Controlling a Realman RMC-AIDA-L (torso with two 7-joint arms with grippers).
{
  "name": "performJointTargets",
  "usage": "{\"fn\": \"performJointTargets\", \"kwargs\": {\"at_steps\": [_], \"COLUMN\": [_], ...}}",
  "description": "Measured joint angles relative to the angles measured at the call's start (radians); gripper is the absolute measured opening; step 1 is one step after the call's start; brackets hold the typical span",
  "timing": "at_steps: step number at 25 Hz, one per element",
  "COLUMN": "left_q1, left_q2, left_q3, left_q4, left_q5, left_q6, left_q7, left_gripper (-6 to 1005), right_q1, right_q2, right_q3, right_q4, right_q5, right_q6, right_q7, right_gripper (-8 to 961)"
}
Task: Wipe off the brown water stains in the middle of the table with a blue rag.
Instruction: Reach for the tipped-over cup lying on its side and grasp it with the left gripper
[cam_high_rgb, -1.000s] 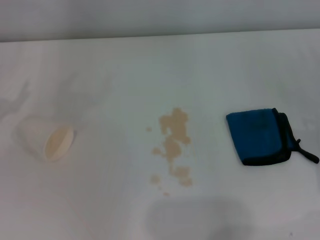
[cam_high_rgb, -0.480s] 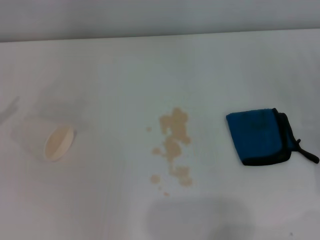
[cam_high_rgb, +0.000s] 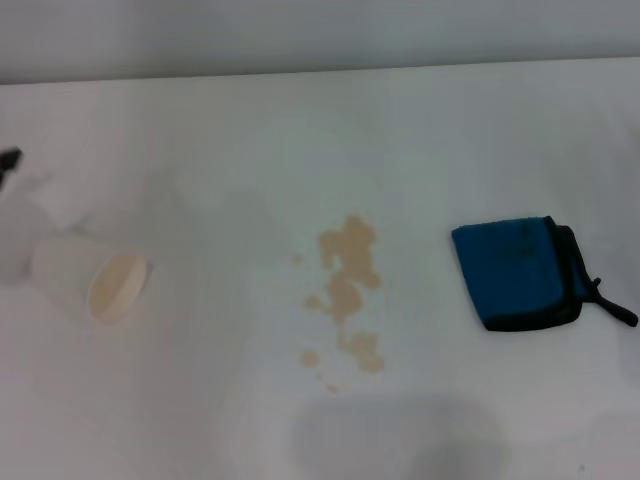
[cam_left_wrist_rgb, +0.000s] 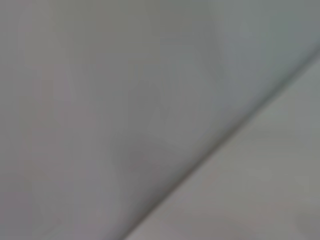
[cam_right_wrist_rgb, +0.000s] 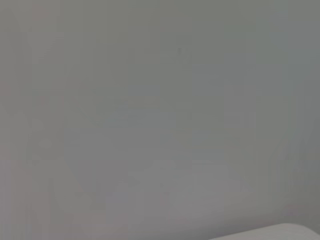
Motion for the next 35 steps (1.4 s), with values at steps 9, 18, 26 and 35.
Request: {"fn": "performJointTargets", "kwargs": {"at_steps": [9,18,26,35], "left_q1": [-0.021,-0.024,-0.024,-0.044], "left_q2": [0.068,0.115,0.136,0.144], "left_q3": [0.209,0.38,0.468,0.534], "left_q4": [0.051,0.115,0.184,0.124], "left_q5": [0.088,0.203,0.318,0.383], "left_q6": [-0.007,-0.037,-0.116,-0.031], "left_q7": [-0.034,-0.094,-0.161,-0.176], "left_gripper": [876,876,875,875], "right_q1": [-0.002,0.004,0.003,0.004], "right_q2": [-0.002,-0.006,-0.007,-0.006], "right_q3": [-0.012,-0.012,-0.012,-0.017], "right_q4": [-0.005,-0.038,-0.043,-0.056], "right_q5": [0.0,0.0,0.0,0.0], "right_q6": [-0.047,-0.184,-0.213,-0.222], "right_q7": [0.001,-0.011,-0.016,-0.016], "right_gripper": [384,385,385,385]}}
